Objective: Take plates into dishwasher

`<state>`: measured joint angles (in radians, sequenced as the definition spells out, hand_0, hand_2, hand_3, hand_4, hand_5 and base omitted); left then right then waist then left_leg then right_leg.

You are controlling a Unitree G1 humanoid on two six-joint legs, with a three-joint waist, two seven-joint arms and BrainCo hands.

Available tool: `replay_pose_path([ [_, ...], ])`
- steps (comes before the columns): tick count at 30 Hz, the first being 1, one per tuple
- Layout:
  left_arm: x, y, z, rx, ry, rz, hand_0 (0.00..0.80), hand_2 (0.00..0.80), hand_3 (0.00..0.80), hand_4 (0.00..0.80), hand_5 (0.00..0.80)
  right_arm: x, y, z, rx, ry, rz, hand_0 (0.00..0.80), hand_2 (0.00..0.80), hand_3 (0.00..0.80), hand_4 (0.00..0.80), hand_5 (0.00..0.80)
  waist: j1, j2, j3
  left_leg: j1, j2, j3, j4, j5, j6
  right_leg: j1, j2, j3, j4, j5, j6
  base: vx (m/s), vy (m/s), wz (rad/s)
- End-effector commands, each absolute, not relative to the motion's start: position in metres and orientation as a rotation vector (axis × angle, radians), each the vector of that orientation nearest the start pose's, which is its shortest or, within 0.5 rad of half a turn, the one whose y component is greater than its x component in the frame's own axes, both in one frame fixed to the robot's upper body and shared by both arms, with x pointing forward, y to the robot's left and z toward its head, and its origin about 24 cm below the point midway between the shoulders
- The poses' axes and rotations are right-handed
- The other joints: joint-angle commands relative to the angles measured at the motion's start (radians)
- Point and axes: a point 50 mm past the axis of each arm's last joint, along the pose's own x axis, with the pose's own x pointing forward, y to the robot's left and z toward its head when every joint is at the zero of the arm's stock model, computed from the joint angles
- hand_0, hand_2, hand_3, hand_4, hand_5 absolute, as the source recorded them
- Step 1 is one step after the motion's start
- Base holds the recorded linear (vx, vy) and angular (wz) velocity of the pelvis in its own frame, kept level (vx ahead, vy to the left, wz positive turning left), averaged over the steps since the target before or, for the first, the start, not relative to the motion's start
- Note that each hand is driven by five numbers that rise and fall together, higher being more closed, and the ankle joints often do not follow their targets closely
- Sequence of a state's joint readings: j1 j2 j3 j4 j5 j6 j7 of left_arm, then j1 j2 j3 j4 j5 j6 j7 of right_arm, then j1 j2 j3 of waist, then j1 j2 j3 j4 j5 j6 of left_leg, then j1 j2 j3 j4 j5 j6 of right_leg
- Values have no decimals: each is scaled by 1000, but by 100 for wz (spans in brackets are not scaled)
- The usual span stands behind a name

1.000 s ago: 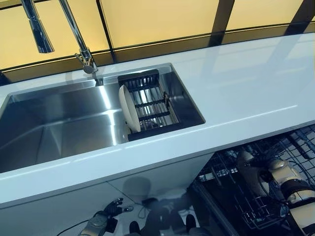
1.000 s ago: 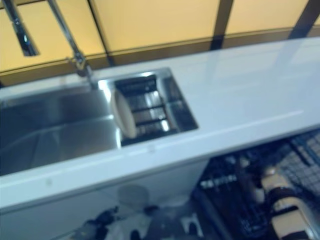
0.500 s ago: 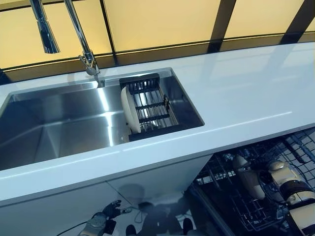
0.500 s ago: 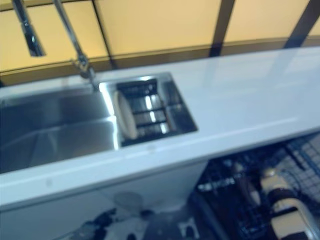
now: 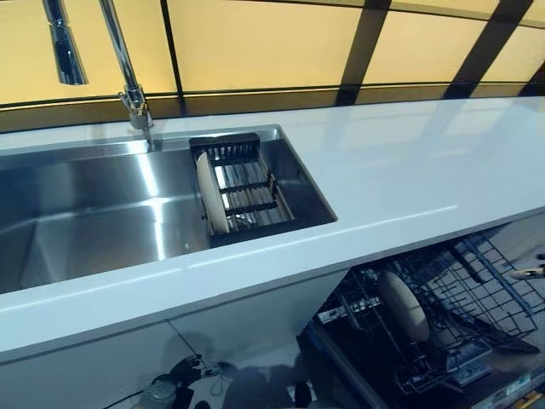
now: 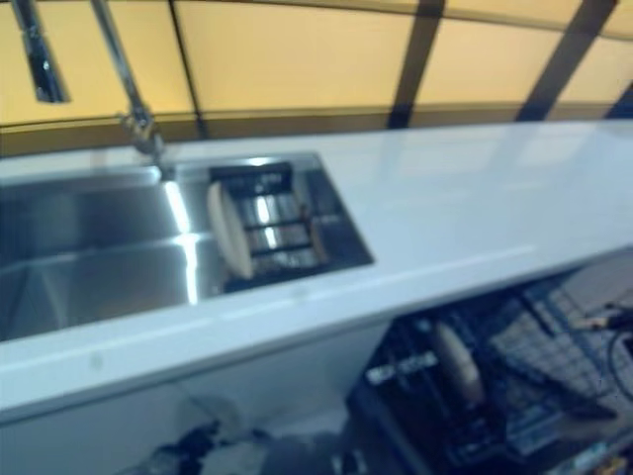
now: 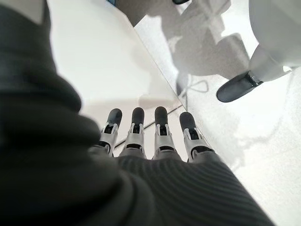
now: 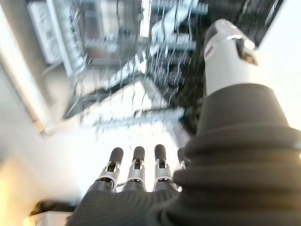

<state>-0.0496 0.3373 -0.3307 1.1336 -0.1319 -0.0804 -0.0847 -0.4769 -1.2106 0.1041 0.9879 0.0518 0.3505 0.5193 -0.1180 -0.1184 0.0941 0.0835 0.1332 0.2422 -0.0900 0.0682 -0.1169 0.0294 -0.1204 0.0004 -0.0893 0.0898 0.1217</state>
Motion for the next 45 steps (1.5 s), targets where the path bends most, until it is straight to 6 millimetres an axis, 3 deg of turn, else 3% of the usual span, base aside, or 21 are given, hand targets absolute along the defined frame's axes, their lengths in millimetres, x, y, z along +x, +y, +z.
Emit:
replay_pose_path([
  [1, 145, 249, -136, 358, 990, -85, 0, 0, 0, 0, 0, 215, -491, 203, -649, 793, -499, 0, 0, 0, 0, 0, 13, -27, -4, 50, -33, -37, 3, -60, 50, -10, 76, 10, 2, 44, -12, 25, 11, -13],
  [7, 142, 253, -137, 350, 996, -68, 0, 0, 0, 0, 0, 200, -504, 258, -454, 570, -795, 0, 0, 0, 0, 0, 16, -32, -13, 55, -38, -42, 3, -62, 52, 1, 77, 14, 2, 42, -12, 15, 6, -6],
  [11, 139, 254, -137, 336, 997, -54, 0, 0, 0, 0, 0, 217, -491, 306, -461, 284, -881, 0, 0, 0, 0, 0, 27, -29, -16, 55, -44, -55, 3, -62, 51, 8, 72, 5, 2, 35, -14, 21, 26, 0],
  [15, 137, 256, -137, 324, 1000, -34, 0, 0, 0, 0, 0, 243, -461, 351, -464, 23, -844, 0, 0, 0, 0, 0, 44, -26, -21, 44, -51, -77, 3, -61, 46, 10, 63, -11, 2, 27, -15, 19, 30, 4],
  [20, 134, 252, -139, 307, 1006, -32, 0, 0, 0, 0, 0, 274, -414, 388, -805, -111, -732, 0, 0, 0, 0, 0, 68, -21, -28, 28, -58, -103, 3, -56, 44, 10, 53, -41, 2, 19, -16, 24, 9, 11],
  [25, 126, 250, -141, 304, 1013, -42, 0, 0, 0, 0, 0, 296, -343, 430, -1430, -293, -658, 0, 0, 0, 0, 0, 112, -29, -27, 7, -66, -132, 3, -44, 45, 12, 43, -80, 2, 16, -12, 46, 3, 23],
  [28, 124, 247, -142, 294, 1011, -43, 0, 0, 0, 0, 0, 300, -312, 444, -1746, -406, -695, 0, 0, 0, 0, 0, 134, -29, -20, -8, -69, -147, 3, -39, 49, 8, 40, -97, 2, 16, -8, 23, 6, 27],
  [29, 125, 246, -142, 292, 1008, -46, 0, 0, 0, 0, 0, 300, -310, 446, -1759, -413, -699, 0, 0, 0, 0, 0, 134, -26, -19, -11, -70, -149, 3, -39, 49, 7, 40, -99, 2, 16, -8, -29, 0, 27],
  [32, 135, 248, -137, 294, 974, -35, 0, 0, 0, 0, 0, 308, -276, 448, -1956, -526, -690, 0, 0, 0, 0, 0, 163, -32, 15, -51, -75, -170, 3, -30, 54, -16, 37, -118, 2, 18, -2, -103, -6, 28],
  [38, 155, 254, -127, 281, 910, 3, 0, 0, 0, 0, 0, 318, -245, 443, -2046, -614, -631, 0, 0, 0, 0, 0, 192, -40, 76, -119, -85, -205, 3, -11, 59, -61, 35, -150, 2, 26, 1, -118, -11, 30],
  [45, 165, 256, -120, 273, 860, 30, 0, 0, 0, 0, 0, 327, -227, 428, -2062, -645, -550, 0, 0, 0, 0, 0, 217, -47, 129, -169, -92, -232, 3, 7, 60, -87, 31, -187, 2, 33, 2, -51, -7, 17],
])
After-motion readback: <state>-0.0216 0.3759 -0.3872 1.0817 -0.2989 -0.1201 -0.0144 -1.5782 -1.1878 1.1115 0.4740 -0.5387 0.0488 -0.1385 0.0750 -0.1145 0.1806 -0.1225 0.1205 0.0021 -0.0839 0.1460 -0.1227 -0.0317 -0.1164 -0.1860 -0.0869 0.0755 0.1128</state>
